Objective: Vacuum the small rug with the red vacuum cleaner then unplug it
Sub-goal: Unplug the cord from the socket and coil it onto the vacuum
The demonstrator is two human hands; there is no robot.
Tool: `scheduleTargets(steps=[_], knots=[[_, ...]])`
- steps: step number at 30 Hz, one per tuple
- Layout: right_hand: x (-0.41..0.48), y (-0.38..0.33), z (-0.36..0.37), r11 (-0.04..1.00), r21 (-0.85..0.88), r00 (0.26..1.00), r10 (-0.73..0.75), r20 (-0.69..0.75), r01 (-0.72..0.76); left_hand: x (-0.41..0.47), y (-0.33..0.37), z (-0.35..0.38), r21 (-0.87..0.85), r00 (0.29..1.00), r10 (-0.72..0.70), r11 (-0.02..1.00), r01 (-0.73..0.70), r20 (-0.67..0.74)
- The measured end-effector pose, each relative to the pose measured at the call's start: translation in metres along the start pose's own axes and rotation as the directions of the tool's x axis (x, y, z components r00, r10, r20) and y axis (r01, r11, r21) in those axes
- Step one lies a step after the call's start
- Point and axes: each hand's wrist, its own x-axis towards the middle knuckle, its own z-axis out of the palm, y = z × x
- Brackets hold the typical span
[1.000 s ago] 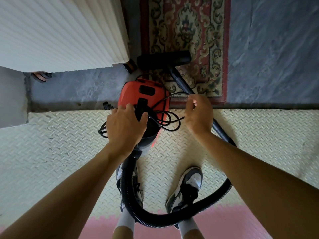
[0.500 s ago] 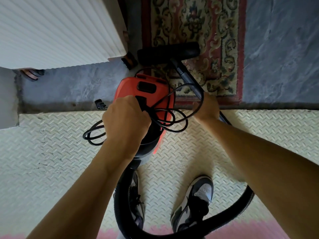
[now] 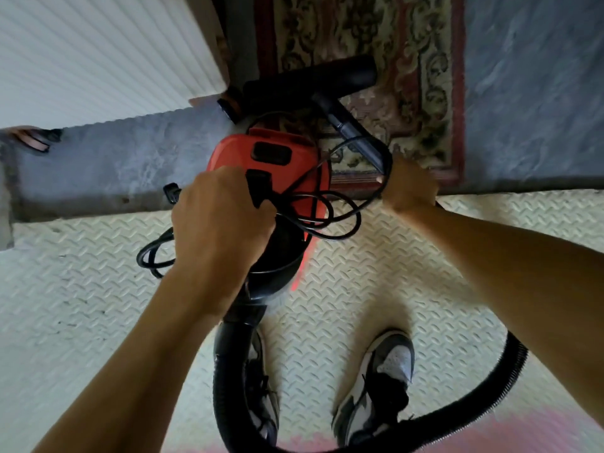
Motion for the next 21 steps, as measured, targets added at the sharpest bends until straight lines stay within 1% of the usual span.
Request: scheduleTargets(steps=[2,4,6,8,12,17,19,21], knots=[[-0.005,0.003,-0.023,0.999,-0.026,1.000,-0.030,-0.007,0.030,-0.002,-0.001,-0.005,0.004,1.000,-0.001,1.000,0.001,0.029],[-0.012,0.011,-0.048,0.998,-0.042,0.998,-0.053,-0.044,0.051,-0.008,0.001,-0.013,-0.001,0.999,-0.008,1.000,0.008,0.051],[-0.024,0.015,-0.079,0.996,-0.078,0.996,-0.056,-0.067,0.051,-0.014,0.008,-0.025,-0.010,0.998,0.004,1.000,-0.003,0.055],[-0.037,0.018,-0.108,0.995,-0.092,0.996,-0.040,-0.083,0.032,-0.017,0.018,-0.043,-0.011,0.997,0.047,0.999,-0.047,0.059],[-0.065,0.019,-0.160,0.999,-0.036,0.988,-0.018,-0.150,0.012,-0.017,0.043,-0.089,0.018,0.983,0.177,0.984,-0.178,0.055],[-0.106,0.016,-0.220,0.994,0.077,0.976,0.090,-0.200,-0.076,-0.024,0.082,-0.142,0.123,0.923,0.381,0.914,-0.386,0.062],[-0.123,0.018,-0.242,0.976,0.166,0.960,0.175,-0.219,-0.140,-0.029,0.096,-0.162,0.169,0.885,0.458,0.869,-0.465,0.078],[-0.139,0.029,-0.259,0.934,0.290,0.935,0.277,-0.221,-0.208,-0.036,0.108,-0.181,0.229,0.837,0.539,0.807,-0.545,0.090]])
